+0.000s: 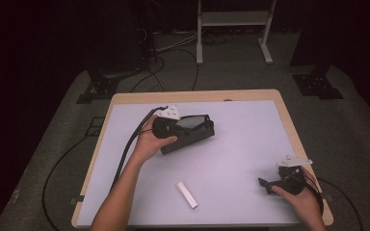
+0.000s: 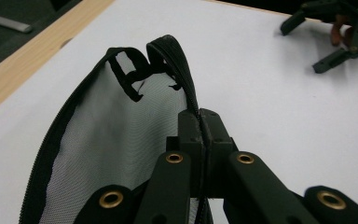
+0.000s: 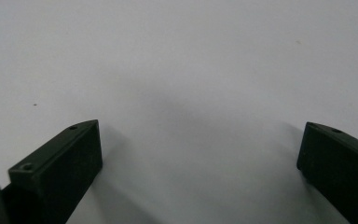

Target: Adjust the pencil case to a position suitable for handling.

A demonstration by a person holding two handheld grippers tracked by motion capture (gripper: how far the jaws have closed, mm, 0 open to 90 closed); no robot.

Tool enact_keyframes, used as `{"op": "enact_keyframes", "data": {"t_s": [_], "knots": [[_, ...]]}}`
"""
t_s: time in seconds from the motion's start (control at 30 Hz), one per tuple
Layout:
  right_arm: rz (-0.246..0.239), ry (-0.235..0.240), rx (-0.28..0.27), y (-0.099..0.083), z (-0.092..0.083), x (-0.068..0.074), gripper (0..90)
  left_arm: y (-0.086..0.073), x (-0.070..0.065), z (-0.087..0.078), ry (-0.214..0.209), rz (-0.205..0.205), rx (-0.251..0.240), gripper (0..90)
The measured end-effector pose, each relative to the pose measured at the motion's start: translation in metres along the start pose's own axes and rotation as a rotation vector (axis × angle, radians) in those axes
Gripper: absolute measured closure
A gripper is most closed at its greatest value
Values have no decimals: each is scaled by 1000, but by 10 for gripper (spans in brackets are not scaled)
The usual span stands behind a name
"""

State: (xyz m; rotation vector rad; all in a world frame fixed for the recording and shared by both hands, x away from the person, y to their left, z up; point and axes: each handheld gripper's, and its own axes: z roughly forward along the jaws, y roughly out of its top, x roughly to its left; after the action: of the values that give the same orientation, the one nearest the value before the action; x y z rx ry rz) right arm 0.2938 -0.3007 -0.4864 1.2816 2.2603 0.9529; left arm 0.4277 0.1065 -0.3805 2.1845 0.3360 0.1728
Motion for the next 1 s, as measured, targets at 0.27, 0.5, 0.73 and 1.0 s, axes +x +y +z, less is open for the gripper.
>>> {"op": "enact_keyframes", "data": {"t_s": [0.27, 0.5, 0.73, 1.0], "knots": [[1, 0, 1, 0, 0, 0, 0, -1, -15, 7, -69, 40, 10, 889], [2, 0, 1, 0, 0, 0, 0, -4, -23, 11, -112, 69, 17, 889], [1, 0, 0, 0, 0, 0, 0, -4, -33, 17, -155, 100, 9, 889], [2, 0, 1, 0, 0, 0, 0, -8, -43, 24, -203, 148, 39, 888]]}}
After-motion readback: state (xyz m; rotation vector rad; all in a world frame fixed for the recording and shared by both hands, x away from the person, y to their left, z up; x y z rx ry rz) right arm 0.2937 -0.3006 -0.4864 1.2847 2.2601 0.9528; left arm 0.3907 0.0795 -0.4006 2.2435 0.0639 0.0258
